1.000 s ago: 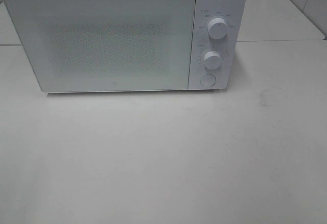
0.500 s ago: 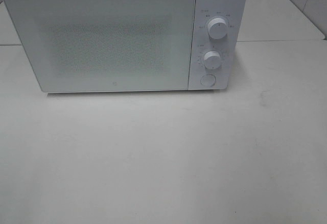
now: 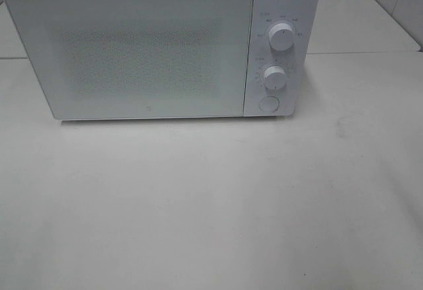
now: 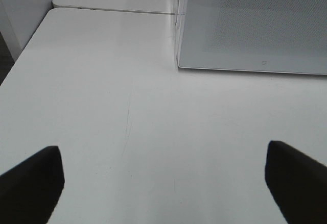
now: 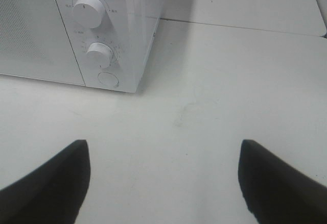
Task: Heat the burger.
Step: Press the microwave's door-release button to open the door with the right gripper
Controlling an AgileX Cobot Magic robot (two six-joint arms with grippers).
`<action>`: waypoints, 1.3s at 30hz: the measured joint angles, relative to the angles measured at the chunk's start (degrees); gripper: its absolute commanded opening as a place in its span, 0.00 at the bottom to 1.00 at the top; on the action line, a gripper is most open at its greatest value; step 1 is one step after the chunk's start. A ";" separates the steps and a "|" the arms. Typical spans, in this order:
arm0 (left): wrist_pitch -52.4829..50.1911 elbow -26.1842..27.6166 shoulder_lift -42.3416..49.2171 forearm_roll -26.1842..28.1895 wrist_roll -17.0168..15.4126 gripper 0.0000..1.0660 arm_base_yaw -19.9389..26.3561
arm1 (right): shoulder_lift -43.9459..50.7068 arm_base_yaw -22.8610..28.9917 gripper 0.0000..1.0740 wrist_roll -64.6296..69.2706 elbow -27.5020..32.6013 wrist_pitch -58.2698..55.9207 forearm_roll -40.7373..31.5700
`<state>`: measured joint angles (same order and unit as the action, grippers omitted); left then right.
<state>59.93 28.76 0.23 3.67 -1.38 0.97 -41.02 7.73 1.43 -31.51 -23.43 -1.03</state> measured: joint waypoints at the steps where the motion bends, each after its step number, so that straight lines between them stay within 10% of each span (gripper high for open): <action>1: 0.00 0.00 0.00 0.00 0.00 0.94 0.00 | -1.03 0.00 0.71 0.00 0.00 0.97 0.00; 17: 0.00 0.00 0.00 0.00 0.00 0.94 0.00 | -20.17 0.00 0.71 2.86 1.03 22.40 0.00; 39: 0.00 0.00 0.00 0.00 0.00 0.94 0.00 | -35.52 1.89 0.71 1.20 19.82 68.81 -6.59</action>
<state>59.93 28.76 0.23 3.67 -1.38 0.97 -76.55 9.63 2.64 -11.69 45.38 -7.62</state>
